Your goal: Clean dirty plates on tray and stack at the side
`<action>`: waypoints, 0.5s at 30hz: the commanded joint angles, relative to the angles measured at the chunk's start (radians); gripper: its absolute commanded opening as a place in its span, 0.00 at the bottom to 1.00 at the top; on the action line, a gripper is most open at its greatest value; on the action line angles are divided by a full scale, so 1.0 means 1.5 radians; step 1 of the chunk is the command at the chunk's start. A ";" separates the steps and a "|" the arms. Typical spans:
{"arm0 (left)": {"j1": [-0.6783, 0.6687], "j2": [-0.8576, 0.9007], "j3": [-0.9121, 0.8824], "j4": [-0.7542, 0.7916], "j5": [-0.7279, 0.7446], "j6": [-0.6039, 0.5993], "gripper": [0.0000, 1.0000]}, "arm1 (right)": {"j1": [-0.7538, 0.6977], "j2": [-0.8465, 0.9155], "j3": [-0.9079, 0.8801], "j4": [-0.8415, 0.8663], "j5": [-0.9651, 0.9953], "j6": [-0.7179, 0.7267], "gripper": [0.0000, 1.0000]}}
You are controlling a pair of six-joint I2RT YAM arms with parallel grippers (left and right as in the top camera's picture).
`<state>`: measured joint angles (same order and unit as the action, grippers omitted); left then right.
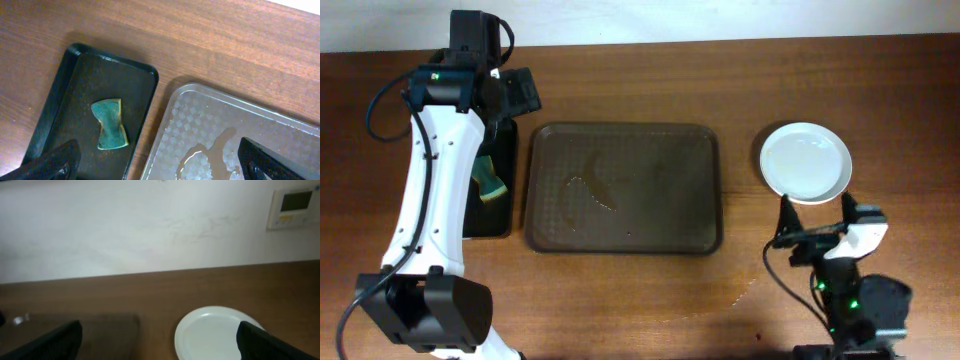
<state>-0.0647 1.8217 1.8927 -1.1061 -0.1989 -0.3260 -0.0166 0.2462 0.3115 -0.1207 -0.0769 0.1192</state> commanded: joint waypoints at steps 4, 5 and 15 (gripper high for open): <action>-0.001 0.002 -0.001 0.001 0.000 -0.002 0.99 | 0.007 -0.130 -0.118 0.034 0.009 -0.005 0.98; -0.001 0.002 -0.001 0.001 0.000 -0.002 0.99 | 0.007 -0.150 -0.133 0.034 0.018 -0.005 0.98; -0.001 0.002 -0.001 0.001 0.000 -0.002 0.99 | 0.007 -0.162 -0.204 0.038 0.037 -0.005 0.98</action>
<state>-0.0647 1.8217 1.8927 -1.1057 -0.1986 -0.3260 -0.0158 0.0139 0.0128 -0.0441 -0.0456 0.1192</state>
